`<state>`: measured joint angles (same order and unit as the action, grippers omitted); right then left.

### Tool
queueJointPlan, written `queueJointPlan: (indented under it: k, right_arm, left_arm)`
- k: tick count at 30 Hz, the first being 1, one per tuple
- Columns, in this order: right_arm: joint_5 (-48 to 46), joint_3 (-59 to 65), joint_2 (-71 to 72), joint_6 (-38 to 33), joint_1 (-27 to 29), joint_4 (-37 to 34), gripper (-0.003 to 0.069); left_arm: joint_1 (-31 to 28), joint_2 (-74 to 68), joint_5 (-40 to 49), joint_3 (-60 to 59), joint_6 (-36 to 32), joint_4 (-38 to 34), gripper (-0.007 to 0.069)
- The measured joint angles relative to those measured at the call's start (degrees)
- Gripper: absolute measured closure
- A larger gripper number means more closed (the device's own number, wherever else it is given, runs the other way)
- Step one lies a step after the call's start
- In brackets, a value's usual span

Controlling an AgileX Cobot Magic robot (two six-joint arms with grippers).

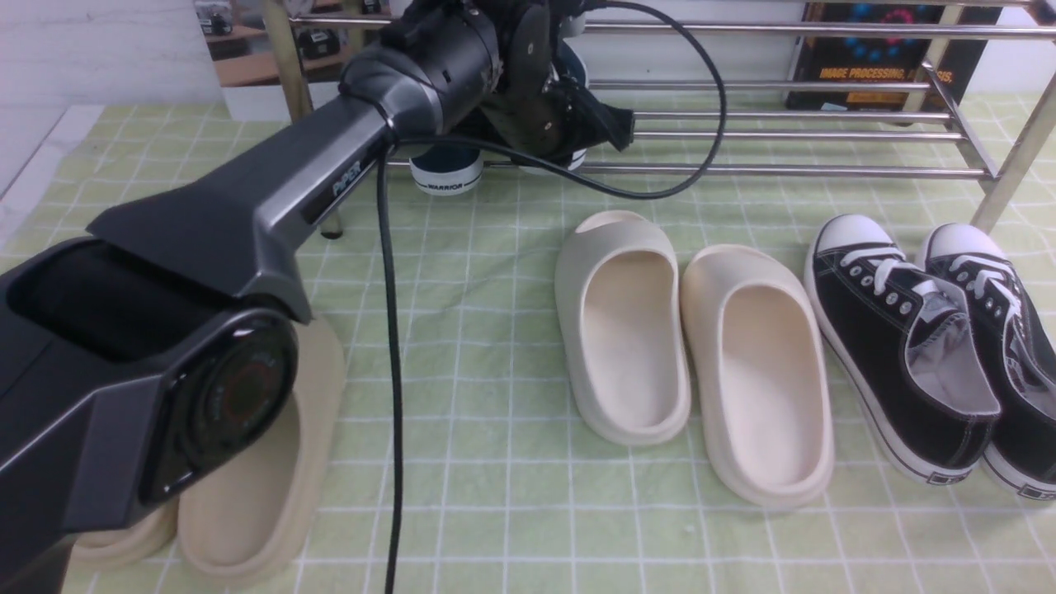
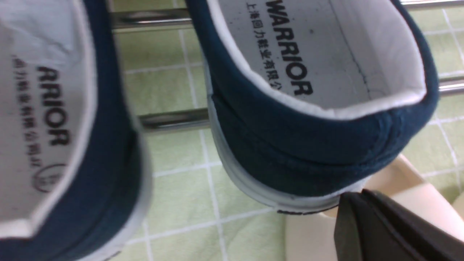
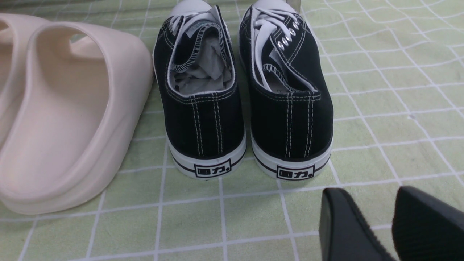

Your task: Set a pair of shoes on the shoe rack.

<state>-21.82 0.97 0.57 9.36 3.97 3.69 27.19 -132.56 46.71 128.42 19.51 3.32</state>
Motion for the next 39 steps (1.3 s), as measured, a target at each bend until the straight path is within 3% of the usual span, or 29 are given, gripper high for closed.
queueJointPlan:
  k: [11, 17, 31, 39]
  right_arm:
    - [0.0, 0.0, 0.0, 0.0, 0.0, 0.0, 0.0413]
    - [0.0, 0.0, 0.0, 0.0, 0.0, 0.0, 0.0413]
    - [0.0, 0.0, 0.0, 0.0, 0.0, 0.0, 0.0413]
    - [0.0, 0.0, 0.0, 0.0, 0.0, 0.0, 0.0413]
  left_arm:
    - [-1.6, 0.1, 1.7, 0.0, 0.0, 0.1, 0.0638]
    - [-1.6, 4.2, 7.2, 0.0, -0.2, -0.5, 0.0638]
    - [-1.6, 33.7, 24.0, 0.1, -11.0, -5.0, 0.0638]
    - [-1.7, 51.6, 25.0, -3.6, -11.4, -2.6, 0.0638]
